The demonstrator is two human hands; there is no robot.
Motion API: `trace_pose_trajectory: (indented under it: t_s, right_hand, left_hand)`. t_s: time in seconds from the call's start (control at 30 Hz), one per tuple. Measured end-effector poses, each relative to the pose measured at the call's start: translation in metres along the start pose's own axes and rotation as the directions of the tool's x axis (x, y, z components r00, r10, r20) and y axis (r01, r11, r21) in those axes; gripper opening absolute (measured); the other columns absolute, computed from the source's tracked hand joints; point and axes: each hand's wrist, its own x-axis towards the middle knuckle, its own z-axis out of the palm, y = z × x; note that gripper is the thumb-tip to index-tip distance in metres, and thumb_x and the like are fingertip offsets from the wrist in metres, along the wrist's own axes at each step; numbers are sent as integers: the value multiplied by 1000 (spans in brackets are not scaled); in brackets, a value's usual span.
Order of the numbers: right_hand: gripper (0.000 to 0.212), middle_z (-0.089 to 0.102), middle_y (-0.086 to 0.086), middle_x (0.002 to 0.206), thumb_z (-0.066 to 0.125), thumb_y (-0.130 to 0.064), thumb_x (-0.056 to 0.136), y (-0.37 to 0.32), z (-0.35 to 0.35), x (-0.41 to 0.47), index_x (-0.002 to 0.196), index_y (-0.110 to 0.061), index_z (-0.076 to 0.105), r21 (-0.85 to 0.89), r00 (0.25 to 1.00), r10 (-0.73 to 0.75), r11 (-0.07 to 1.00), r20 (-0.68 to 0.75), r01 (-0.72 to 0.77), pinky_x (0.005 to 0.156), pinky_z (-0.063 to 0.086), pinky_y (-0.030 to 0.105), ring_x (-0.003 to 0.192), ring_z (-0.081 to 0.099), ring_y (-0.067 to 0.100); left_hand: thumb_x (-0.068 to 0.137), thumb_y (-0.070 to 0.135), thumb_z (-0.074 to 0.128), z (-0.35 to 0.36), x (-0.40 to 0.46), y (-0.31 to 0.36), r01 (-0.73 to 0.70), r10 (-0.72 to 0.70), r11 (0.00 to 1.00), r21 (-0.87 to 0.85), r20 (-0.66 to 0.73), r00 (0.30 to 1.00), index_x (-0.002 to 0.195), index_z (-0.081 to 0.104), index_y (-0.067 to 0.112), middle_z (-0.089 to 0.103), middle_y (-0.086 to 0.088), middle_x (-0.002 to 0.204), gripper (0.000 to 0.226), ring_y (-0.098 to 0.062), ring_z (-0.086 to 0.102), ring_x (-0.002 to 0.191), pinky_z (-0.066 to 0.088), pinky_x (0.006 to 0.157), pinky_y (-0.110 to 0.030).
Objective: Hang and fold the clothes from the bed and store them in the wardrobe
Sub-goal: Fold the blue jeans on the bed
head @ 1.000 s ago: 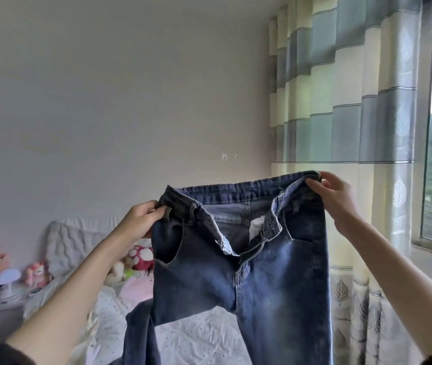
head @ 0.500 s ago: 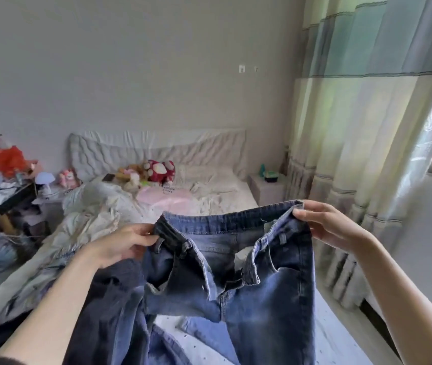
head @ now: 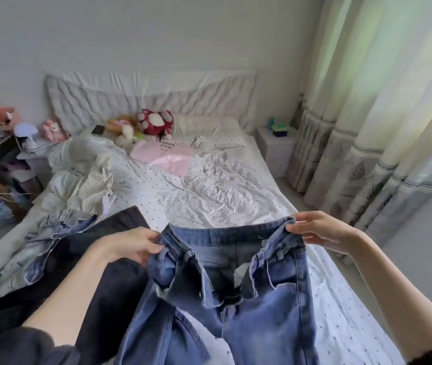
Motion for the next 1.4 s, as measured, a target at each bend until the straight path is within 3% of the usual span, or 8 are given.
trace_pose_trajectory:
  t_s: [0.37,0.5,0.6,0.8,0.93,1.13,1.3,1.4]
  right_hand:
    - [6,67,-2,69,66,-8,84,-28,-55,198,88,-10,70,164,891,-72,973,-448,161,63,52,22,67,59,14]
    - [49,55,12,129,59,-13,91,-33,-67,279,138,-9,45,131,731,-103,958,-675,256,106,40,37,116,53,21]
    - [58,35,9,149,55,-19,94,18,-42,305,146,-13,30,-10,789,-101,993,-606,119,111,32,36,135,37,20]
    - [45,51,22,134,52,-9,94,125,24,295,136,2,41,-108,910,69,987,-408,-123,95,39,35,122,50,34]
    - [51,47,15,139,50,-16,96,151,56,275,143,-8,33,-116,951,170,972,-257,-205,104,39,40,127,47,27]
    - [34,63,13,112,52,-18,94,188,125,231,126,-7,53,-136,959,237,956,-153,-258,85,46,37,97,58,24]
    - [24,64,9,84,49,-9,92,213,199,180,109,-2,64,-95,966,258,961,-34,-260,75,50,37,67,58,17]
    - [24,66,6,90,49,-14,92,220,225,154,106,-6,68,-221,978,207,953,-15,-205,79,44,28,84,59,20]
  left_hand:
    - [91,14,60,-66,200,60,-199,99,966,-164,-477,873,78,62,12,62,-8,78,13,-18,55,68,45,65,-29]
    - [93,4,50,-78,271,79,-308,5,912,-270,-744,668,105,58,10,58,-10,105,16,-25,62,87,53,78,-35]
    - [94,11,50,-50,299,41,-151,6,974,-170,-643,766,123,51,13,54,-5,113,30,-26,56,108,49,94,-42]
    - [93,16,56,29,289,-63,198,-175,979,48,-299,938,132,47,11,52,-12,132,41,-24,49,121,38,96,-27]
    - [92,15,56,56,264,-100,252,-192,950,182,-295,936,131,49,10,51,-10,132,40,-23,50,119,38,90,-25]
    - [95,25,51,85,204,-148,301,19,807,508,-531,847,137,41,18,37,-4,141,44,-24,38,128,43,92,-37]
    - [90,56,47,113,147,-175,392,-167,820,417,-480,861,139,34,20,18,-6,152,63,-26,31,134,44,91,-39]
    - [90,51,51,142,124,-183,499,-314,749,435,-431,846,133,35,13,20,-12,149,59,-29,35,132,44,94,-40]
